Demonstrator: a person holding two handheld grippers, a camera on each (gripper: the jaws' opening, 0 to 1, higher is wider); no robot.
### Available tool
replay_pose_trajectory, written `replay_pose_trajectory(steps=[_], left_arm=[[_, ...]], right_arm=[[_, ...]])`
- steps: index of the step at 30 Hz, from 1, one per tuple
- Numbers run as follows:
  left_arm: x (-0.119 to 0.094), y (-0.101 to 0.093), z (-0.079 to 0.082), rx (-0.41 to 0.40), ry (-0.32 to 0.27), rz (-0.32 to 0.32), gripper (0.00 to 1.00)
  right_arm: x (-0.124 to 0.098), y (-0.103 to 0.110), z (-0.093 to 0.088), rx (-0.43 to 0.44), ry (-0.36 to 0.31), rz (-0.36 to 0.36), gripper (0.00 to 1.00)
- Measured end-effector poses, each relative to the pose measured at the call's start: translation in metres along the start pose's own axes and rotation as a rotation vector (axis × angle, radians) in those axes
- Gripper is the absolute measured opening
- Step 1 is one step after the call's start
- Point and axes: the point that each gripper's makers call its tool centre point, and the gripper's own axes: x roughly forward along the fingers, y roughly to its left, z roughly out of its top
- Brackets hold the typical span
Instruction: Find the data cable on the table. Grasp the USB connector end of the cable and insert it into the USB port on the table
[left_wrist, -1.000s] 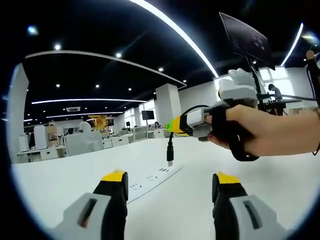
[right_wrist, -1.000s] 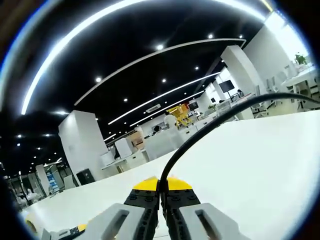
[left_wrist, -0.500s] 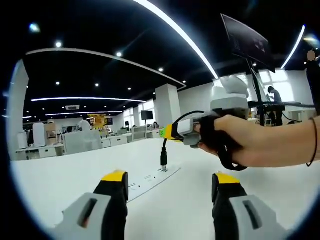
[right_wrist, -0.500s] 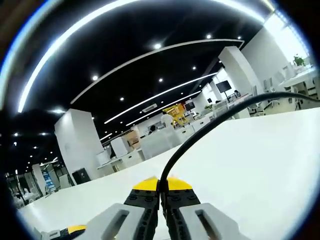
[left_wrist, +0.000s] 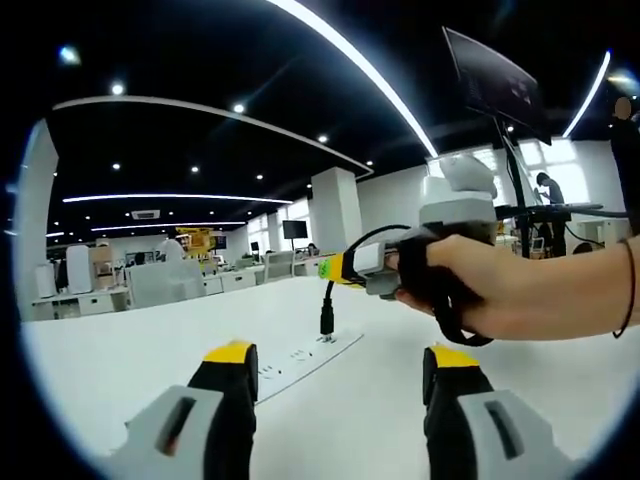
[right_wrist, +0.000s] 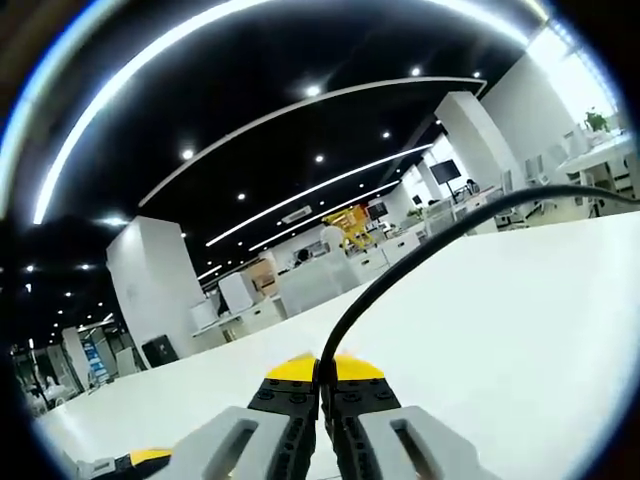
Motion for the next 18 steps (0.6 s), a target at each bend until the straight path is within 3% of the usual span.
replay_pose_trajectory(steps=[18], left_arm=[[-0.0032,-0.0011,-0.0021,0.002,0.008,0.005,0.66]], right_arm=[[-0.0024,0.0009,-0.0028,-0.006,0.001,0.005,0.05]])
